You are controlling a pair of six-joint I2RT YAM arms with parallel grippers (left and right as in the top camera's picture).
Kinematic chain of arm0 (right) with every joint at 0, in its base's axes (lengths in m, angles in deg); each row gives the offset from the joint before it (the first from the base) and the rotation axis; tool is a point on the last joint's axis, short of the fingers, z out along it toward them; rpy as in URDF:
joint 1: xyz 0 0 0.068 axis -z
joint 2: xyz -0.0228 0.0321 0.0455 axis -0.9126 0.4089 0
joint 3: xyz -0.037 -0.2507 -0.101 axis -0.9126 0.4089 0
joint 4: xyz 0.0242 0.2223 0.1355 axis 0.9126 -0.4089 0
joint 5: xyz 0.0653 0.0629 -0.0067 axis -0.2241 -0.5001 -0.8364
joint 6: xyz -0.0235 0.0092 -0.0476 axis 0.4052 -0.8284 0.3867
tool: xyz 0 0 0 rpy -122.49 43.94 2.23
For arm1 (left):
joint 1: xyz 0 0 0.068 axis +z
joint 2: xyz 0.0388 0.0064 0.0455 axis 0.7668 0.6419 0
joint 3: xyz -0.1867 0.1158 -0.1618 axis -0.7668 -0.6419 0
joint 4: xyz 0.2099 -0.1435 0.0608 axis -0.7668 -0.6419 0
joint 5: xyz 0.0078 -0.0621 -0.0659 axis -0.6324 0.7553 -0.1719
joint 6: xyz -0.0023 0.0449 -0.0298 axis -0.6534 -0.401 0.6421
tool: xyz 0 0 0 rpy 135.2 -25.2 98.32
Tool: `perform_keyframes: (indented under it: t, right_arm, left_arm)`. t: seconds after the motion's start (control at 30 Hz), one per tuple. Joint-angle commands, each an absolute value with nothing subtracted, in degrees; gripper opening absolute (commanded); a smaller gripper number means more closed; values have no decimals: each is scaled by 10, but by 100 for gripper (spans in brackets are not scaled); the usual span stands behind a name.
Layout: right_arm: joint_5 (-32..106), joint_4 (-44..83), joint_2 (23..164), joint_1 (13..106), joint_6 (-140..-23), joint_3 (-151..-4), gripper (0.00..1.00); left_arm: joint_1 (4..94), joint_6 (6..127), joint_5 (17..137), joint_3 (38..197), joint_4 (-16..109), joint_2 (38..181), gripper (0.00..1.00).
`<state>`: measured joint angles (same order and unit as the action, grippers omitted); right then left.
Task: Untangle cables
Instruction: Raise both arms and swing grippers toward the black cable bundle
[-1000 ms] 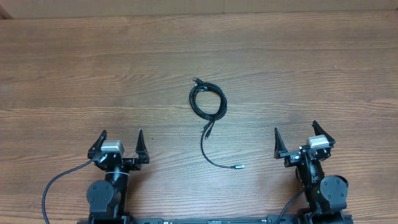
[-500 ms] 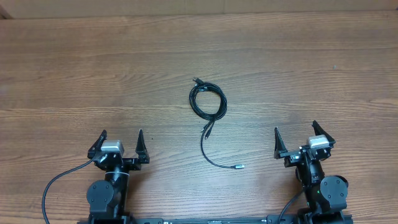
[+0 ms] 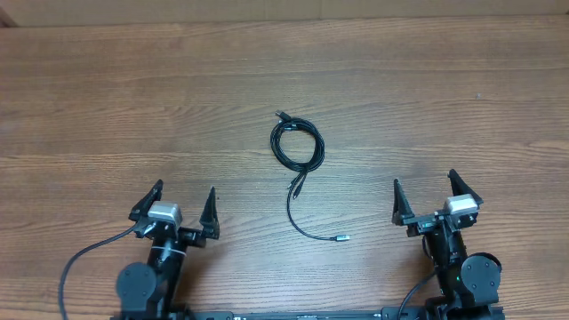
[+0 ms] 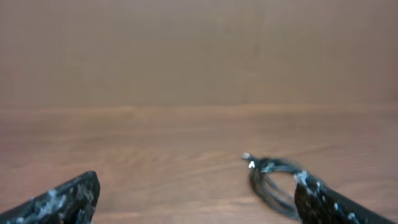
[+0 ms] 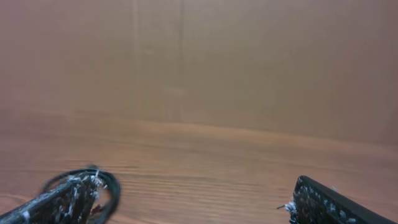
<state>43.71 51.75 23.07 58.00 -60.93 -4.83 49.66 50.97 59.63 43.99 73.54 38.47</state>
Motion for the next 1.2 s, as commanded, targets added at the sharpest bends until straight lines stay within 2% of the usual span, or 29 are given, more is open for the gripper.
perform_keyframes:
  t: [0.0, 0.17, 0.47, 0.8, 0.93, 1.17]
  right_arm:
    - [375, 521, 227, 581, -631, -82, 100]
    - [364, 505, 227, 581, -631, -155, 100]
    - [338, 354, 262, 581, -631, -376, 100]
    - [300, 152, 437, 581, -626, -645, 100]
    - [247, 109, 549, 581, -626, -732, 100]
    - [178, 50, 731, 581, -629, -856, 100]
  left_arm:
    - [493, 505, 634, 554, 669, 394, 99]
    - [493, 532, 686, 687, 561, 467, 100]
    - [493, 531, 777, 989, 367, 709, 100]
    - [493, 531, 927, 1310, 100, 991, 99]
    - [490, 532, 966, 1365, 11, 1068, 99]
    - [430, 531, 968, 1366, -54, 1139, 99]
